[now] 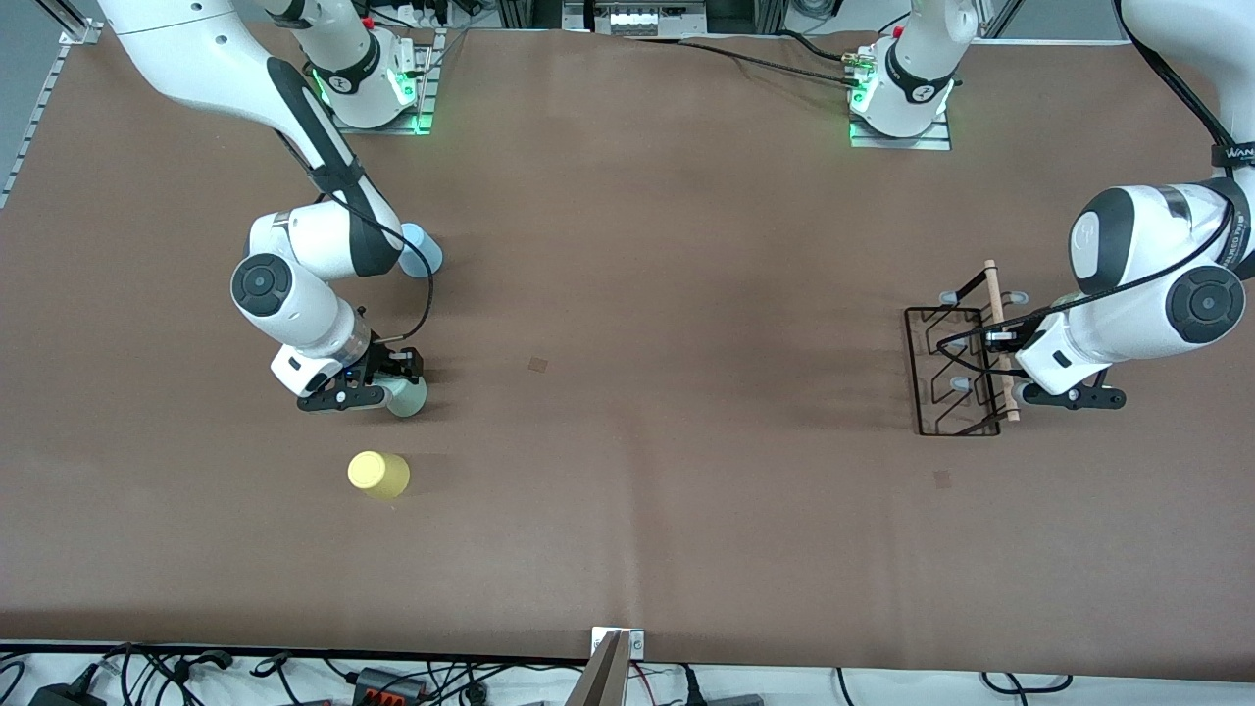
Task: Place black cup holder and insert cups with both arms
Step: 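Carry the holder centrally with the left gripper while the right gripper lifts the cup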
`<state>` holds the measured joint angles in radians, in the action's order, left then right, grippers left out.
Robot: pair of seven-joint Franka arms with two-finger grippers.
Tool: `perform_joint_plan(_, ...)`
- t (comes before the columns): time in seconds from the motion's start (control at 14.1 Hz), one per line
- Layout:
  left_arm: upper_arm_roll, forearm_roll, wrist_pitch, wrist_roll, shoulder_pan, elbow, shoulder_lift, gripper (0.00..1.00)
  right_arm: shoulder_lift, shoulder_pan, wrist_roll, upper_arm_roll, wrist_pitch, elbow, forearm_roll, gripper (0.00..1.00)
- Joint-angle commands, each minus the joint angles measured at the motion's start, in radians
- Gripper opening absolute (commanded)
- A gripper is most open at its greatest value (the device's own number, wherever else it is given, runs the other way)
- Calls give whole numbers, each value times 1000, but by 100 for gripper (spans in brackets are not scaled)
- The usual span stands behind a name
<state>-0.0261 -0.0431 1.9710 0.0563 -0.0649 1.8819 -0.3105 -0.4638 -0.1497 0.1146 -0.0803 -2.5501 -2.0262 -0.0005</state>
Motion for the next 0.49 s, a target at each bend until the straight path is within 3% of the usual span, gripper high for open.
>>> perform_joint_plan(0.0, -1, -21, -21, 13, -1, -24, 37, 1, 75, -5, 2, 7, 75, 6, -38, 8)
perform_joint_plan(0.14, -9, -21, -98, 4, 14, -91, 50, 1, 167, -2, 0, 8, 189, 11, -70, 8)
perform_joint_plan(0.42, -194, -9, -210, -88, 19, -187, 50, 1, 359, 13, -7, 10, 462, 9, -72, 8)
